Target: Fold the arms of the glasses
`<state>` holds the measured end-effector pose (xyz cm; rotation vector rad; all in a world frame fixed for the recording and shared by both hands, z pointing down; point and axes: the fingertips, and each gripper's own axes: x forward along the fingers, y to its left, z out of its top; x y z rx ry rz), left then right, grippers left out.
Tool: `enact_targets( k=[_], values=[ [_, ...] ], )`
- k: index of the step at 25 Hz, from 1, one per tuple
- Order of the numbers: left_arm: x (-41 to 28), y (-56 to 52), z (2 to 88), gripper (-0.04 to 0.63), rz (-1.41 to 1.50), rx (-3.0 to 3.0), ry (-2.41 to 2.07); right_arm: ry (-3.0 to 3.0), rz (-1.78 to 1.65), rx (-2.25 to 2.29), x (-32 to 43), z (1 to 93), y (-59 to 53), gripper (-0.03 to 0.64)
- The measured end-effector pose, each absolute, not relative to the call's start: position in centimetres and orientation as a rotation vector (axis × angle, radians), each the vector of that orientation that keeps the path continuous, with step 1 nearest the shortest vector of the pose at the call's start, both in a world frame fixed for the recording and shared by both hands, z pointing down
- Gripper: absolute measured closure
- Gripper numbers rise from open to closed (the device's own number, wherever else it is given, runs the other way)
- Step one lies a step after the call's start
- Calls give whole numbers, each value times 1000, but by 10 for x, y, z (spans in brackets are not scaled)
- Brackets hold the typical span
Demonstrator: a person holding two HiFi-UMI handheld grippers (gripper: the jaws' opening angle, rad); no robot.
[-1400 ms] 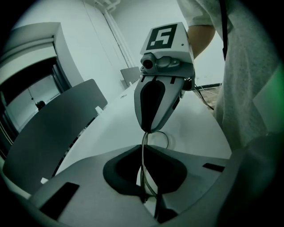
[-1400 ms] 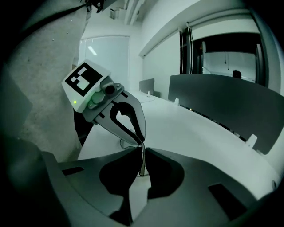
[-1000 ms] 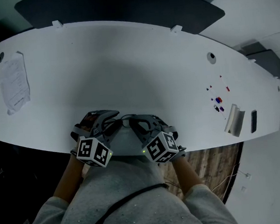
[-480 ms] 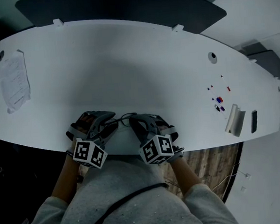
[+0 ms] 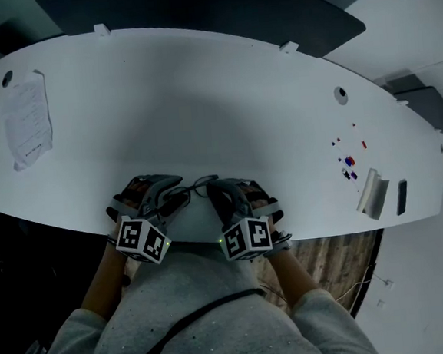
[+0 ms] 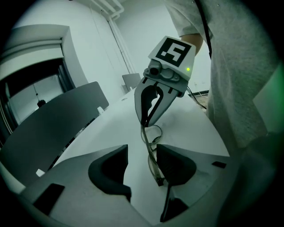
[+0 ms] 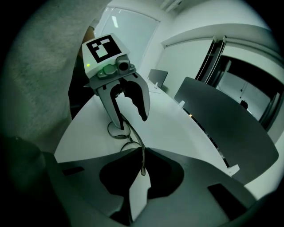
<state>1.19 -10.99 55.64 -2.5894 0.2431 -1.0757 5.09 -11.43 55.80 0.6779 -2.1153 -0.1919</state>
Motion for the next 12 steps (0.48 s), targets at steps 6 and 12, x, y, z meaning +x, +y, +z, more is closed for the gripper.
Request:
enact_targets(
  k=[6,12],
  values=[
    [4,-108,552,380,-1069,-2608,266,-2140,-154,677,48,552,-110,586],
    [-2,-102,549,380,-1063,-2606,283,-2155,-126,714,48,546,-107,586]
  ],
)
